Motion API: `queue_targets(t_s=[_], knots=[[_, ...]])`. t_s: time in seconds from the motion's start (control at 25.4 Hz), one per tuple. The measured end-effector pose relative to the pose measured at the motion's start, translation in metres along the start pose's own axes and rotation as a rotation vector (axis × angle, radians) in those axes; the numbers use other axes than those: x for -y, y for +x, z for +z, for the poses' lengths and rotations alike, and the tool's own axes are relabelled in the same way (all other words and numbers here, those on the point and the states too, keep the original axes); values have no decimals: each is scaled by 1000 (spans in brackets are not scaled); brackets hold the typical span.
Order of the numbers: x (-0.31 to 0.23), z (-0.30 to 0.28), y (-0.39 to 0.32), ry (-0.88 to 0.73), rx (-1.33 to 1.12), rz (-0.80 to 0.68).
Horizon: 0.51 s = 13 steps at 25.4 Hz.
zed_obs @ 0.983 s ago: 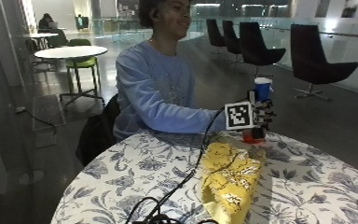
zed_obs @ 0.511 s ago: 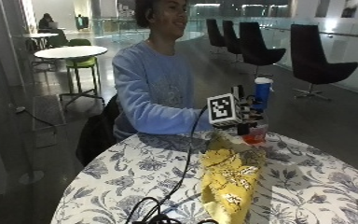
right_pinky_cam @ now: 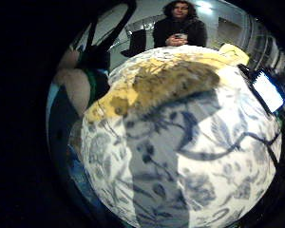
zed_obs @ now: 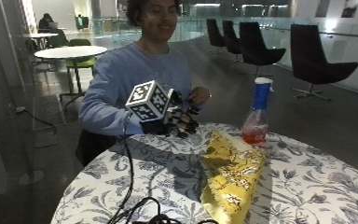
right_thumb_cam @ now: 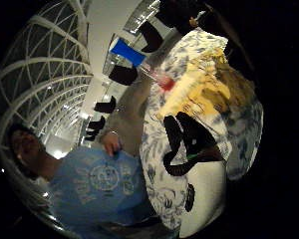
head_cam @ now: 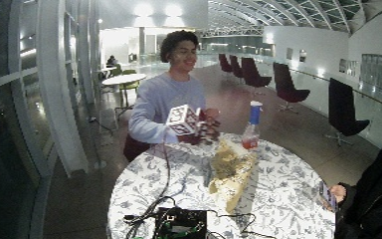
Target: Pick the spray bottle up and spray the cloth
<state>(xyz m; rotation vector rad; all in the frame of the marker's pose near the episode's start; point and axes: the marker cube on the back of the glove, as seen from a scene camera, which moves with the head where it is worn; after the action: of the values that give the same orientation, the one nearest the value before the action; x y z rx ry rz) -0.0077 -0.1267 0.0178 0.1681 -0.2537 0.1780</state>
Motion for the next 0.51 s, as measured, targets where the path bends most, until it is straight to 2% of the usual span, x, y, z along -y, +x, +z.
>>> queue_targets(t_s=[0.28, 0.51], knots=[[-83, -46, 47, 29, -207, 88], [-120, -76, 81, 49, -262, 150]])
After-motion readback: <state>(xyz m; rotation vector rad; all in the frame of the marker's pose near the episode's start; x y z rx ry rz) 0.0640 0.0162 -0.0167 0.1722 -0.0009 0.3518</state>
